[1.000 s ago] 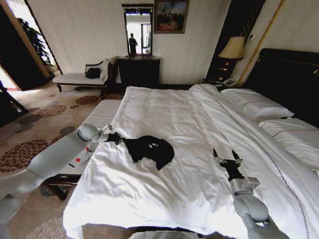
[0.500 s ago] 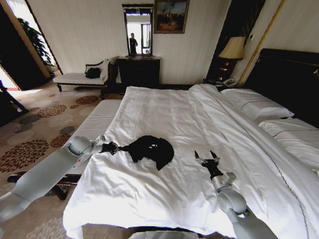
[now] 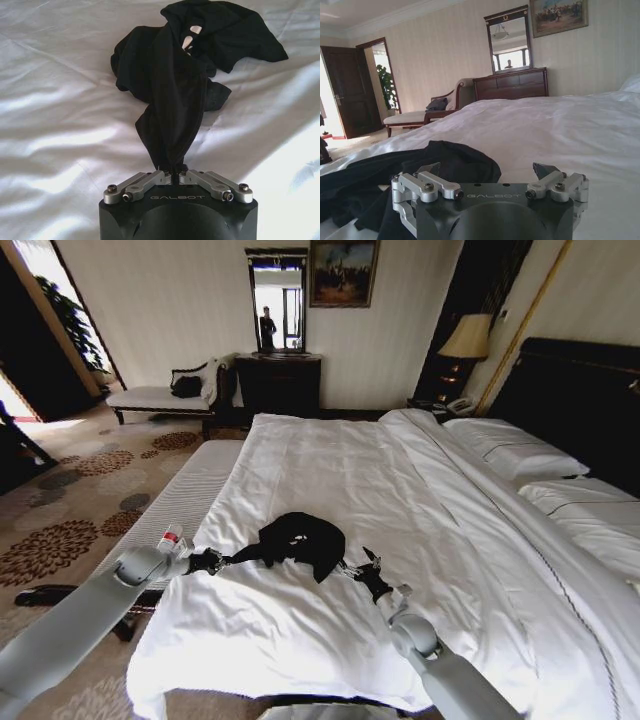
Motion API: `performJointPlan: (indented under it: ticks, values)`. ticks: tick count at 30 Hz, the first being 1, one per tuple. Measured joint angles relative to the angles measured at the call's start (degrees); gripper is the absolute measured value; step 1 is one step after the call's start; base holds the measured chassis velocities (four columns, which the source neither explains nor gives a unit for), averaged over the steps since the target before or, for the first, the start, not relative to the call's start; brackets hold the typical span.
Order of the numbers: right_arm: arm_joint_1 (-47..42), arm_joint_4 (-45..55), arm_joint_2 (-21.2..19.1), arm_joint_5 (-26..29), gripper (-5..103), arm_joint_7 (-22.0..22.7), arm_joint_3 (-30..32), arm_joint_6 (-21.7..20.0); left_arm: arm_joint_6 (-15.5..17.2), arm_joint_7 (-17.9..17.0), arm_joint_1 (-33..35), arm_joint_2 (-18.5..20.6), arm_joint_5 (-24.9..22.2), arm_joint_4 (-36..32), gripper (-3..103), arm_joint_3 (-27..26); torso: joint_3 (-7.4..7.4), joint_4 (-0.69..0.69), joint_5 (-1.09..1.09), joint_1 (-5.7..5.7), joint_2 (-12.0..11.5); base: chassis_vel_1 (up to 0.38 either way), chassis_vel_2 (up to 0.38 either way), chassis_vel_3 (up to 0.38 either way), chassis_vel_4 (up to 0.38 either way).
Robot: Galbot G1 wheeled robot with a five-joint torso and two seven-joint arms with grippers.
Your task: Fold the clothes on the bed.
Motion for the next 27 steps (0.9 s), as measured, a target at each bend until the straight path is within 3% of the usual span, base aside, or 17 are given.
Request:
performJointPlan:
  ticks: [3,8,10,12,13,17,27]
  values:
    - [5.42,-3.14,-0.78,9.90,100,3.65,-0.71,-2.90,-0.30,-0.29,0.83,-0.05,0.14,-0.26,2,-0.28,0.01,0.00,0.01,0.01,0.00,0.000,0.000,0.000,0.000]
    - [8.62,-5.08,-1.83,16.94,100,5.73,-1.20,-5.82,-0.35,-0.32,0.50,-0.02,0.30,-0.31,2,-0.02,0.00,0.00,0.00,0.01,0.00,0.000,0.000,0.000,0.000]
    - [10.62,-6.27,-2.76,22.22,100,6.83,-1.77,-9.04,-0.42,-0.32,-0.09,0.14,0.41,-0.35,2,0.40,0.00,-0.01,0.02,0.00,0.00,0.000,0.000,0.000,0.000]
    - [12.40,-5.88,-3.71,31.23,100,9.05,-2.44,-13.42,-0.51,-0.32,-0.55,0.44,0.59,-0.42,2,0.66,0.01,-0.01,0.02,0.01,0.00,0.000,0.000,0.000,0.000]
    - [12.40,-5.88,-3.71,31.23,100,9.05,-2.44,-13.42,-0.51,-0.32,-0.55,0.44,0.59,-0.42,2,0.66,0.01,-0.01,0.02,0.01,0.00,0.000,0.000,0.000,0.000]
    - [14.15,-5.20,-3.53,39.83,100,9.66,-2.71,-15.41,-0.58,-0.31,-0.75,1.05,0.70,-0.62,2,0.72,0.01,0.00,0.01,0.01,0.00,0.000,0.000,0.000,0.000]
    - [16.36,-8.24,-2.22,40.29,100,5.86,-5.24,-16.06,-0.69,-0.23,-0.99,2.63,0.56,-1.16,2,0.72,0.01,0.00,0.01,0.01,0.00,0.000,0.000,0.000,0.000]
